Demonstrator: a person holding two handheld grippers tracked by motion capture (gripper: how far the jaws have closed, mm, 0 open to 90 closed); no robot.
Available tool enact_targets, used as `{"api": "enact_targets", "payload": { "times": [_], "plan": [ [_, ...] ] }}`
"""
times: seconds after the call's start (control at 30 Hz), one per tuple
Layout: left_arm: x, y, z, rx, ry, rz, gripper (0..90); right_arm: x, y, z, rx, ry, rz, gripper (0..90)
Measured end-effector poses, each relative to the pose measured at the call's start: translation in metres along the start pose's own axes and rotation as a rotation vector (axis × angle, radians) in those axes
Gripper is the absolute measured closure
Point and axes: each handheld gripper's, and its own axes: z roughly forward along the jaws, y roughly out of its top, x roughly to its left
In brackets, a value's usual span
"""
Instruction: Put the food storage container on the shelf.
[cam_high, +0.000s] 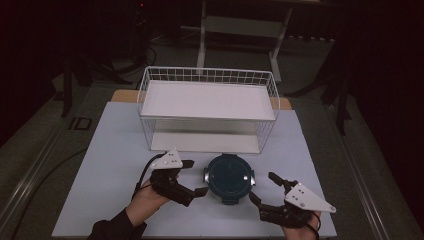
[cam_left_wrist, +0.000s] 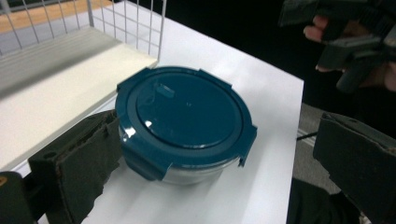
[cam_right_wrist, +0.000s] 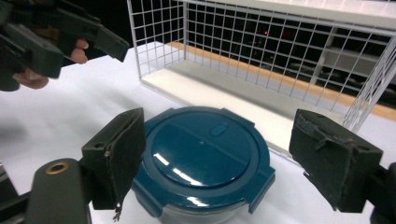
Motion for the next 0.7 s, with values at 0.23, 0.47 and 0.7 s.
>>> {"api": "enact_targets", "payload": {
  "times": [0.23,0.47,0.7],
  "plan": [
    [0.006,0.008,0.010,0.035,-0.011,-0.024,1.9,-0.007,0.007,0.001,-0.030,0.004,-0.002,15.2],
    [0.025,0.007,0.030,0.063,0.009,-0.122,1.9,-0.011,0.017,0.001,-0.032,-0.037,0.009,10.3],
    [0.050,0.001,0.048,0.126,0.001,-0.322,2.0,-0.010,0.018,0.002,-0.020,-0.059,-0.013,9.5]
  ]
}}
